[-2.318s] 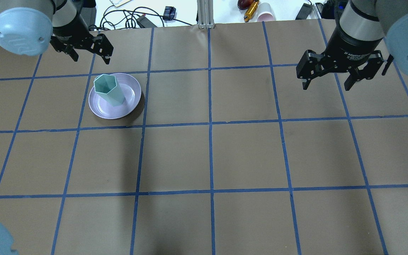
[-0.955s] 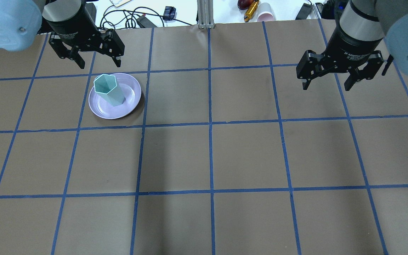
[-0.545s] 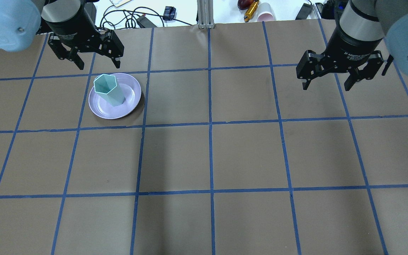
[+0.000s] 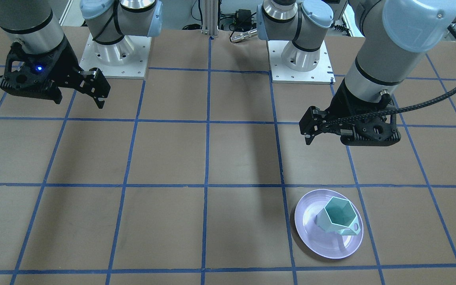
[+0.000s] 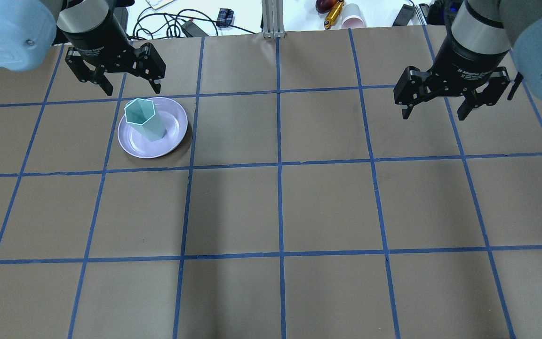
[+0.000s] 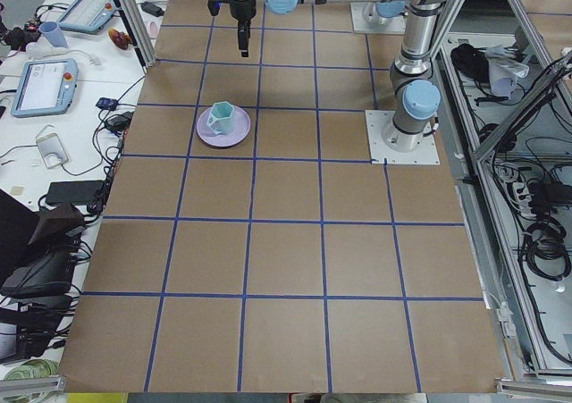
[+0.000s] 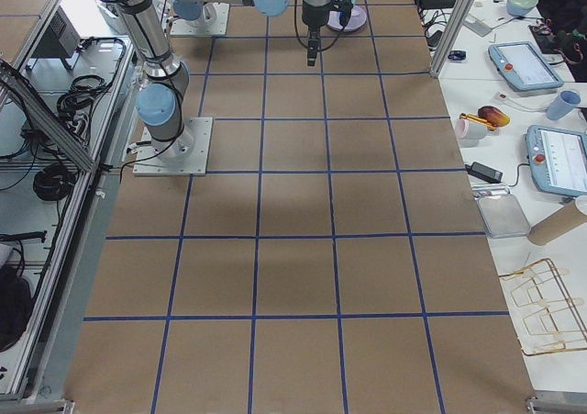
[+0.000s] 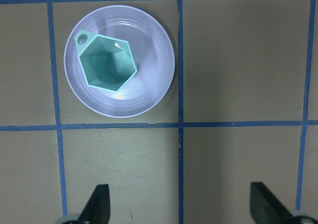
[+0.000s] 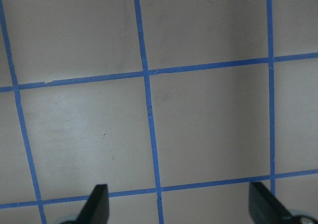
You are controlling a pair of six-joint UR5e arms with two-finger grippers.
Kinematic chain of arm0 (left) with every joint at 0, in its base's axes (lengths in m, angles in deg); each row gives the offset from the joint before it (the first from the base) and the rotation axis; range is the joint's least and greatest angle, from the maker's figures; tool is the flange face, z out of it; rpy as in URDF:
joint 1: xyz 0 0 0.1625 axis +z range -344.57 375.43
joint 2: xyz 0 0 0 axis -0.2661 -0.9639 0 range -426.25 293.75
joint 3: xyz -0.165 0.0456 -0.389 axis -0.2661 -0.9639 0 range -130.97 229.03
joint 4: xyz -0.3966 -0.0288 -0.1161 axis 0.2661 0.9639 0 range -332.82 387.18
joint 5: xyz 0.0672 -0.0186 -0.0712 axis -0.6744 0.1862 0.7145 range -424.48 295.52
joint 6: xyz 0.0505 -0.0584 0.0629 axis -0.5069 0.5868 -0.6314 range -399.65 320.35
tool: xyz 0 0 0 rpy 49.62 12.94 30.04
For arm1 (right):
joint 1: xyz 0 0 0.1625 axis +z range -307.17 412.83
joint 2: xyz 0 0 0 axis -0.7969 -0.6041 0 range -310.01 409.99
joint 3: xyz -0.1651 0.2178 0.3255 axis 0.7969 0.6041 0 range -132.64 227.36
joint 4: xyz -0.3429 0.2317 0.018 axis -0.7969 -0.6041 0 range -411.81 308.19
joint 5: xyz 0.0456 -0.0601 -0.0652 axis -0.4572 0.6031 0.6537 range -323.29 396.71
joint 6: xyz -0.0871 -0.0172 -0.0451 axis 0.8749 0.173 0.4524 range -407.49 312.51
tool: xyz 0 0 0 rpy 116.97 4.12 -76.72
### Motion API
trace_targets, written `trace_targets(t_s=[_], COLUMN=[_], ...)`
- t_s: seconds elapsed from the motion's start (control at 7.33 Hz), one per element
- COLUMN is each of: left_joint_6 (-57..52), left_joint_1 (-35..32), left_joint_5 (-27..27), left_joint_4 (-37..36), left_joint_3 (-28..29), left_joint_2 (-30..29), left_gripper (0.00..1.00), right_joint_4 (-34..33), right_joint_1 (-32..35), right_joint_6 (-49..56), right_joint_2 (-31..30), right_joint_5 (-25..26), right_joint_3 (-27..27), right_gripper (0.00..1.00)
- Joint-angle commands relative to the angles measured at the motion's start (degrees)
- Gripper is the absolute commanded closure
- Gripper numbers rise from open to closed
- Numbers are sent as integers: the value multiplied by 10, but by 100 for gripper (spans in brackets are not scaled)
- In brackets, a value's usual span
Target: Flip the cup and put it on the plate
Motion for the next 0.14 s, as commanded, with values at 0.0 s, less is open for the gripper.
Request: trace_targets(t_s=[0.0], left_joint_6=[0], left_joint_1=[0], left_joint_5=[-1], left_joint_4=[0], left_joint_3=[0], left_joint_2=[0], left_gripper=[0], right_joint_4=[0], right_joint_1=[0], right_joint_6=[0], right_joint_2=[0], right_joint_5=[0], right_joint_3=[-1], right_gripper=[0])
